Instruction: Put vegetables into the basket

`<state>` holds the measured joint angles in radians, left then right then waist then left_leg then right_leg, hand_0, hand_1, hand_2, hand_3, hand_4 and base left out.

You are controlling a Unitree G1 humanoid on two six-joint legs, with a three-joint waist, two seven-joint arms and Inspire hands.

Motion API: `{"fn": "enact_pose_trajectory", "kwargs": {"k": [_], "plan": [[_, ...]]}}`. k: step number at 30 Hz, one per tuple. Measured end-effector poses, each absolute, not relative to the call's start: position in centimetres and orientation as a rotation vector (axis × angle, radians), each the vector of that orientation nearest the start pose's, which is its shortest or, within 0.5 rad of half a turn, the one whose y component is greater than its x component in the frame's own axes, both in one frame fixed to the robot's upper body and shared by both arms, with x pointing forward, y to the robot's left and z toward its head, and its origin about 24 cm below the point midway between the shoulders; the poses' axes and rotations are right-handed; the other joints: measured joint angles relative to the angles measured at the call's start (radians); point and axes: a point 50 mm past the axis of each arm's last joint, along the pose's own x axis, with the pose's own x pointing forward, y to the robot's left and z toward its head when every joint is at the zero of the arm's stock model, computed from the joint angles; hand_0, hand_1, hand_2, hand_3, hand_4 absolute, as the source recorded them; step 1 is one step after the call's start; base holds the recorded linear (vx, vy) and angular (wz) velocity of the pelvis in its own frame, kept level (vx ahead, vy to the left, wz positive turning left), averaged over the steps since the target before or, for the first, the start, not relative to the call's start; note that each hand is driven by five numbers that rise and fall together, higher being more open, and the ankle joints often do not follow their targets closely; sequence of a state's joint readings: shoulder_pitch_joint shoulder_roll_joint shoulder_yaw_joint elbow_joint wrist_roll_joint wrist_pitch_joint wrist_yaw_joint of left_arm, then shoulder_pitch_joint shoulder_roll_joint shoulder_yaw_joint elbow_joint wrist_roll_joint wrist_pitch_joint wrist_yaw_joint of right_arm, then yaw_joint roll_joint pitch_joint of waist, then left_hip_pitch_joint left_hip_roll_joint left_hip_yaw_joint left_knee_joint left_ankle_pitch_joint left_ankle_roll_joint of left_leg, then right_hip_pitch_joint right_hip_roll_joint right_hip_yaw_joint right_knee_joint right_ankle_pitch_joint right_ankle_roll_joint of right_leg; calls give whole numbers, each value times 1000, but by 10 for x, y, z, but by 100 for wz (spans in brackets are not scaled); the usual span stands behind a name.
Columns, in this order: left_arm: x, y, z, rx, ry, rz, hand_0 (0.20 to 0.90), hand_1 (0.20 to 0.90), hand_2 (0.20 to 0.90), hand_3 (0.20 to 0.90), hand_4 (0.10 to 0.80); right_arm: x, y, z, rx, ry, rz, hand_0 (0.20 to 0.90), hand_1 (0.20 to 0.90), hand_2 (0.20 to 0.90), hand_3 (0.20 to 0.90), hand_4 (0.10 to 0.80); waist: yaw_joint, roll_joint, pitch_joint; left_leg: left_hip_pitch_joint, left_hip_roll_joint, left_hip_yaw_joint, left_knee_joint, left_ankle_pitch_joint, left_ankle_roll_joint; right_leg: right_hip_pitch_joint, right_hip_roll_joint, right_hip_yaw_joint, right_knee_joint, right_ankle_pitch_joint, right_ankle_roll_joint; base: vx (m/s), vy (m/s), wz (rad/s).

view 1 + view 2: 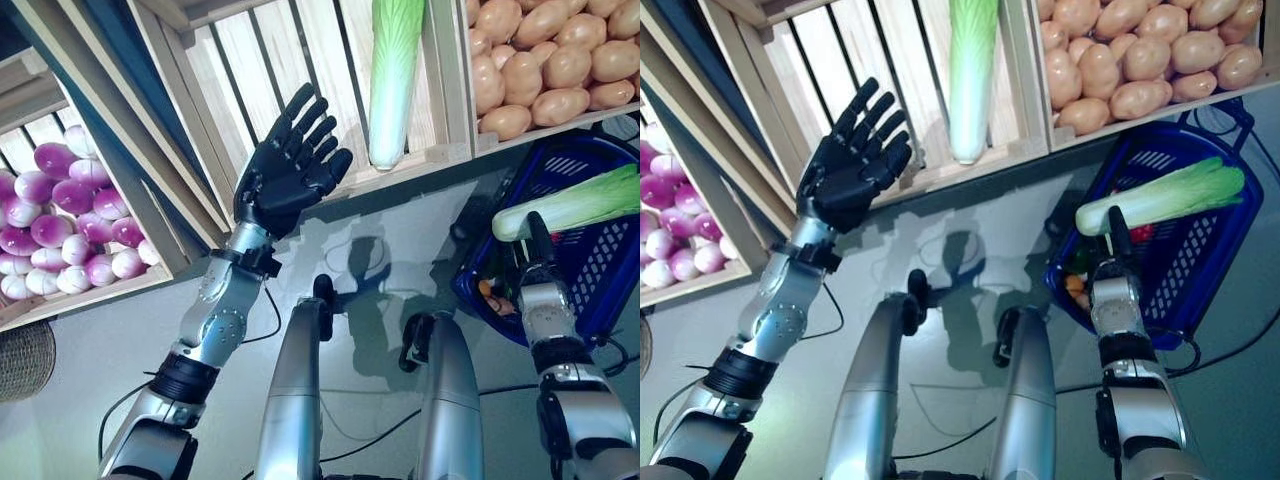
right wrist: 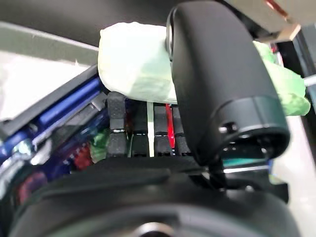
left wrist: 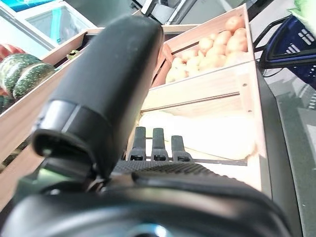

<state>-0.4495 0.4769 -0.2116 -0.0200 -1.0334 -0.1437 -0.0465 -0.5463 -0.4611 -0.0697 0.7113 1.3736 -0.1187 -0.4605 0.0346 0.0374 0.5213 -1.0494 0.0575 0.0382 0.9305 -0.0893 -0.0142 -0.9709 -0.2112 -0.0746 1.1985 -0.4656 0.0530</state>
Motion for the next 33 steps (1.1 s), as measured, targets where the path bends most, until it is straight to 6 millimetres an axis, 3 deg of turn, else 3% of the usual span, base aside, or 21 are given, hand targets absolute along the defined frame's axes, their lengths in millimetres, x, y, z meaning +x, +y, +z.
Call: {"fn": "enact_pose_trajectory", "kwargs": {"k": [7,8,9,12,26,29,33], "plan": [[309,167,176,-524,-404,-379,900,900,900,900,800,295,-300,23,962,195,-811,300,300,300,300,400,-17,-7,1,8,20,-5,-17,-7,3,23,22,-15,-46,9,6,10,-41,-5],[309,168,177,-524,-409,-376,900,900,900,900,800,289,-301,15,967,218,-833,726,726,726,726,684,-20,-9,1,10,21,-4,-20,-7,3,25,23,-14,-51,14,10,1,-43,-7],[309,170,178,-524,-414,-374,900,900,900,900,800,286,-300,8,991,237,-849,900,900,900,900,800,-22,-10,1,11,22,-4,-23,-7,4,26,24,-15,-56,15,10,2,-48,-7],[309,170,178,-521,-417,-373,900,900,900,900,800,281,-295,-4,1093,279,-880,900,900,900,900,800,-38,-21,1,18,24,-4,-30,-7,3,33,27,-15,-63,17,9,11,-44,-2],[309,170,178,-511,-418,-374,900,900,900,900,800,294,-285,-4,1194,315,-878,900,900,900,900,800,-40,-24,1,28,19,-5,-43,-3,-2,40,19,-19,-67,16,7,5,-8,0],[309,169,178,-508,-418,-374,900,900,900,900,800,294,-285,-4,1125,321,-876,900,900,900,900,800,-38,-24,1,28,19,-5,-43,-3,-2,40,19,-19,-67,16,6,0,0,0],[309,169,179,-396,-429,-364,900,900,900,900,800,294,-284,-2,906,363,-905,900,900,900,900,800,-34,-23,1,28,19,-4,-45,-6,-6,39,18,-19,-67,14,3,0,0,0]]}}
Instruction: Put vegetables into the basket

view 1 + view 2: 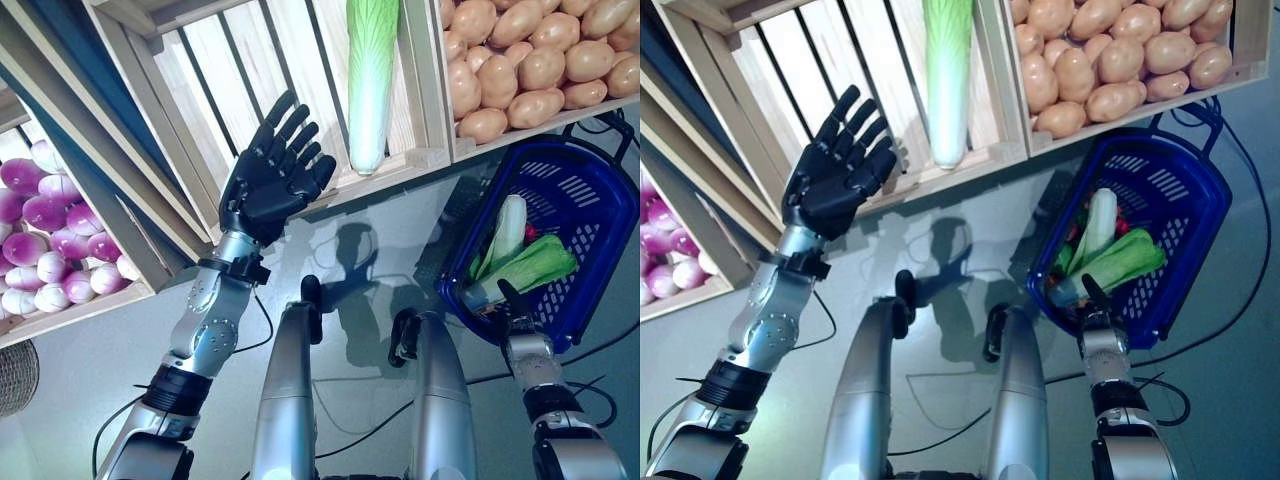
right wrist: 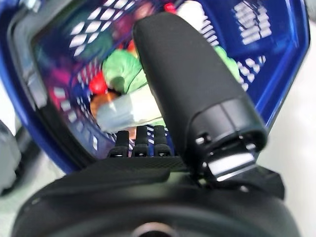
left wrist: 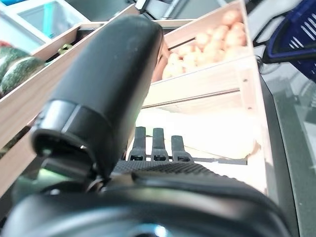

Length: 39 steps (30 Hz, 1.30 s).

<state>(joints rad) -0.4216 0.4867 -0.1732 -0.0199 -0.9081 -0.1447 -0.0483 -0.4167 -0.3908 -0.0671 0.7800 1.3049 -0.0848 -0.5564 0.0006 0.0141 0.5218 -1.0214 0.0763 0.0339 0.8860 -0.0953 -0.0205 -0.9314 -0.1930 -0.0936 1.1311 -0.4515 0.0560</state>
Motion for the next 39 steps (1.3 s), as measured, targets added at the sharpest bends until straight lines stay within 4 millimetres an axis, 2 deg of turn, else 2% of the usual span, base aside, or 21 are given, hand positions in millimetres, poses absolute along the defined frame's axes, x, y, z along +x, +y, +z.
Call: {"fn": "enact_pose_trajectory", "kwargs": {"k": [4,5,7,9,10,12,15,17,20,21,23,24,26,32,39], "plan": [[308,175,182,-156,-454,-324,900,900,900,900,800,294,-285,1,791,369,-906,900,900,900,900,800,-1,1,0,0,0,2,-3,0,0,-3,-1,1,0,-1,-2,0,0,0],[307,180,186,-2,-468,-297,900,900,900,900,800,294,-284,2,769,364,-896,900,900,900,900,800,-3,1,0,0,1,3,-6,0,-1,-5,-1,2,-1,-3,-4,0,0,0],[305,189,193,193,-493,-258,900,900,900,900,800,291,-283,1,758,362,-885,900,900,900,900,800,-5,2,0,0,1,4,-11,1,-2,-6,-1,2,-4,-4,-6,15,36,0],[300,199,207,490,-546,-207,900,900,900,900,800,284,-282,-1,687,351,-852,900,900,900,900,800,-4,2,0,2,2,10,-21,3,-4,-8,-1,4,-10,-1,-1,12,38,-1],[299,202,212,560,-559,-198,900,900,900,900,800,282,-281,-1,667,348,-843,900,900,900,900,800,-4,2,0,2,2,10,-22,4,-2,-8,0,4,-11,-1,-1,-62,29,-2],[294,210,230,881,-613,-159,900,900,900,900,800,275,-278,-2,618,332,-804,900,900,900,900,800,-9,3,0,5,5,21,-26,11,-7,-8,1,6,-14,2,3,-54,39,-2],[294,215,251,1173,-674,-90,900,900,900,900,800,272,-273,1,522,308,-719,900,900,900,900,800,-16,4,0,23,9,28,-38,8,-3,3,2,11,-23,3,4,44,38,-7],[294,214,259,1277,-712,-50,900,900,900,900,800,271,-272,3,493,294,-673,900,900,900,900,800,-24,4,0,43,10,40,-50,3,-2,16,1,21,-33,3,0,76,35,-7],[297,208,277,1489,-805,18,900,900,900,900,800,271,-264,8,447,262,-576,900,900,900,900,800,-41,4,0,53,26,61,-83,27,-1,14,6,27,-53,23,6,-52,34,-7],[298,206,279,1522,-817,32,900,900,900,900,800,272,-262,8,440,262,-559,900,900,900,900,800,-41,4,0,54,29,61,-85,20,-1,15,8,25,-60,20,-2,74,33,-10],[305,199,283,1656,-849,51,900,900,900,900,800,269,-259,5,422,275,-521,900,900,900,900,800,-54,4,0,56,33,64,-96,28,-2,14,12,24,-70,32,3,3,45,-6],[307,198,283,1689,-856,53,900,900,900,900,800,269,-258,4,416,280,-515,900,900,900,900,800,-65,3,0,55,35,66,-95,32,-2,13,12,25,-71,32,3,7,46,-2],[312,190,282,1860,-878,24,900,900,900,900,800,268,-258,2,384,292,-490,900,900,900,900,800,-81,3,0,54,40,75,-91,23,4,13,12,26,-72,31,3,37,27,-5],[319,164,278,2059,-986,-74,900,900,900,900,800,264,-273,4,331,281,-492,900,900,900,900,800,-107,2,0,51,47,81,-73,17,8,12,12,26,-69,32,5,0,11,-5],[334,171,264,2203,-904,-151,900,900,900,900,800,265,-277,10,321,245,-489,900,900,900,900,800,-135,2,0,51,49,81,-71,12,8,10,13,28,-64,32,5,0,0,0]]}}
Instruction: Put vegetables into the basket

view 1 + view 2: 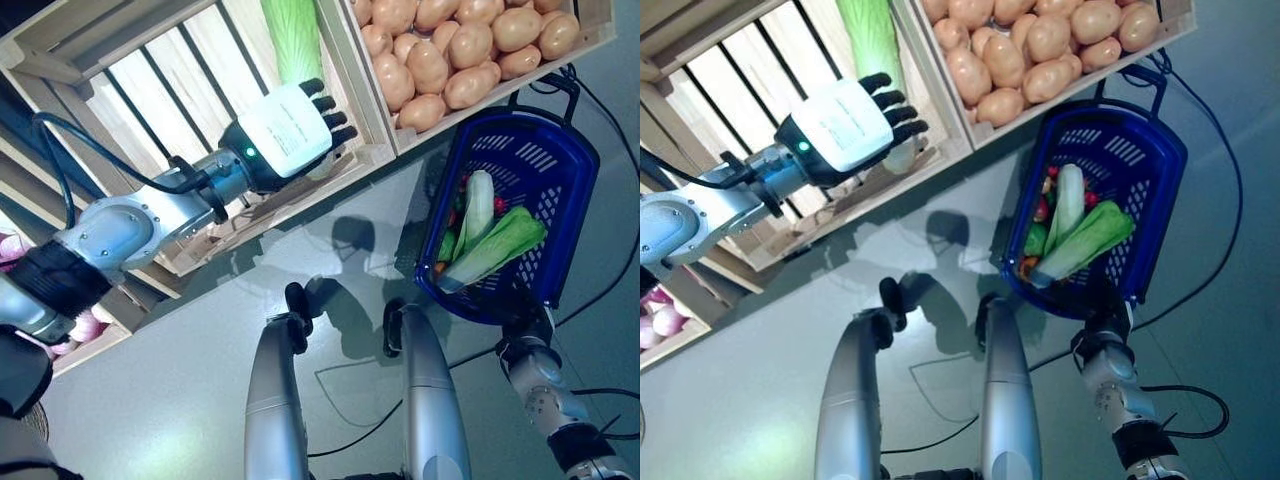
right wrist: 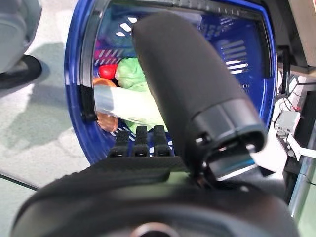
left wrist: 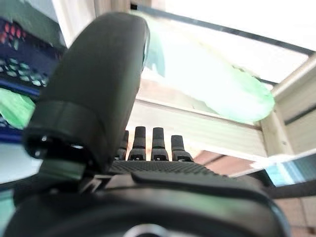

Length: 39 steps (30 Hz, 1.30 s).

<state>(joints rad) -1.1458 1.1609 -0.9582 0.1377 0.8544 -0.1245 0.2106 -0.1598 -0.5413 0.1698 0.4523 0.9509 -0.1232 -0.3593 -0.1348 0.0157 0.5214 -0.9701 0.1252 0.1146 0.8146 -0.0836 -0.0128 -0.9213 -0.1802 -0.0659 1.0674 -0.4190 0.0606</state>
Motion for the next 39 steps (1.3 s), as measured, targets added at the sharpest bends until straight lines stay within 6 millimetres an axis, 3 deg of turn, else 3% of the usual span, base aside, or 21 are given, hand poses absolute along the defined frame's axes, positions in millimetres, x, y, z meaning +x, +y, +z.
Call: {"fn": "enact_pose_trajectory", "kwargs": {"k": [6,16,20,25,35,39], "plan": [[345,190,250,2326,-769,-178,900,900,900,900,800,266,-277,10,320,243,-486,900,900,900,900,800,-11,-1,0,-1,1,4,-3,2,5,-3,0,1,-3,0,0,0,0,0],[358,221,243,2461,-623,-120,900,900,900,900,800,268,-275,15,324,225,-470,900,900,900,900,800,-14,-10,0,-9,5,7,-2,0,6,-14,0,2,-5,0,0,1,2,0],[356,236,247,2466,-823,24,900,900,900,900,800,268,-274,19,328,208,-459,900,900,900,900,800,-13,-26,0,-18,17,14,21,-16,8,-21,4,3,-2,0,0,24,65,-10],[351,235,244,2401,-1035,74,900,900,900,900,800,269,-270,24,334,189,-440,900,900,900,900,800,-16,-33,0,-24,30,28,46,-35,14,-29,4,8,3,2,4,17,50,-12],[345,215,244,2294,-1246,39,900,900,900,900,800,272,-266,28,336,184,-417,900,900,900,900,800,-25,-33,0,-37,31,39,51,-37,15,-53,3,20,15,2,5,12,13,-2],[345,210,243,2290,-1250,17,900,900,900,900,800,273,-264,30,336,185,-404,900,900,900,900,800,-36,-33,0,-43,32,39,60,-39,15,-59,4,23,21,2,5,0,0,0]]}}
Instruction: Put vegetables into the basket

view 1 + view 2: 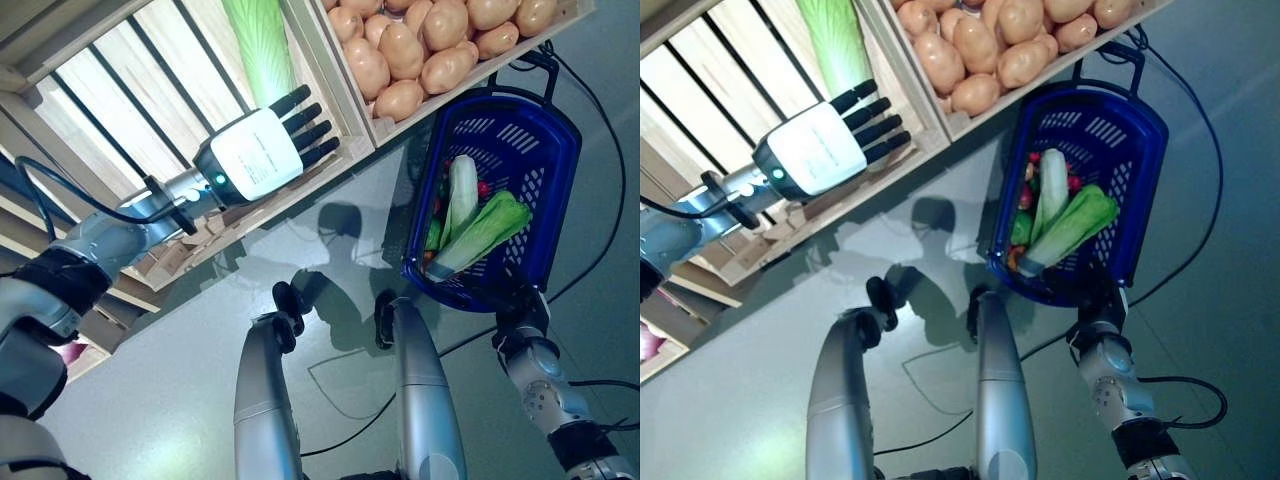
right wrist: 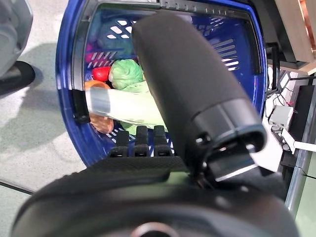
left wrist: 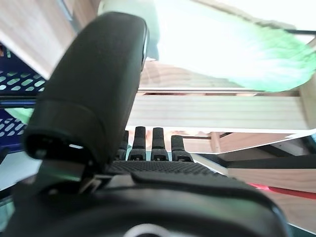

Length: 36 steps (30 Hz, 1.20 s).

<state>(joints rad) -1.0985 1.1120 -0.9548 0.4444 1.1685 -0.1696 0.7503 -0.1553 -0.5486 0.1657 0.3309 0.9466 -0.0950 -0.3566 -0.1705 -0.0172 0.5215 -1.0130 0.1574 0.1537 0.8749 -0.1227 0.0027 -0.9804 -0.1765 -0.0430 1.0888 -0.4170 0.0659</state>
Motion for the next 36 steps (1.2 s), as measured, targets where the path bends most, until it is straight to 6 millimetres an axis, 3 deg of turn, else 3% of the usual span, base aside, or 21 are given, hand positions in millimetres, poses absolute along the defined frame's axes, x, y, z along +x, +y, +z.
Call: {"fn": "enact_pose_trajectory", "kwargs": {"k": [10,16,27,34,36], "plan": [[356,213,235,2332,-1115,28,900,900,900,900,800,274,-264,37,328,164,-390,900,900,900,900,800,-12,0,0,-14,16,10,25,-9,-2,-24,7,10,22,0,-4,5,7,-4],[369,226,225,2366,-961,91,900,900,900,900,800,277,-270,43,308,148,-404,900,900,900,900,800,-31,-1,0,-32,33,16,56,-23,1,-43,14,12,35,1,-2,13,35,-9],[372,246,235,2366,-871,277,900,900,900,900,800,275,-274,44,294,147,-414,900,900,900,900,800,-40,-13,0,-56,50,26,96,-45,5,-76,15,17,60,-1,-5,2,46,-7],[373,247,234,2367,-858,283,900,900,900,900,800,275,-273,46,292,140,-409,900,900,900,900,800,-49,-24,0,-56,54,40,106,-51,4,-85,17,32,62,2,1,-7,40,-5],[373,248,234,2370,-851,286,444,444,444,444,496,276,-272,48,295,130,-400,900,900,900,900,800,-50,-24,0,-56,58,42,110,-56,10,-85,19,34,63,3,2,-12,32,-5]]}}
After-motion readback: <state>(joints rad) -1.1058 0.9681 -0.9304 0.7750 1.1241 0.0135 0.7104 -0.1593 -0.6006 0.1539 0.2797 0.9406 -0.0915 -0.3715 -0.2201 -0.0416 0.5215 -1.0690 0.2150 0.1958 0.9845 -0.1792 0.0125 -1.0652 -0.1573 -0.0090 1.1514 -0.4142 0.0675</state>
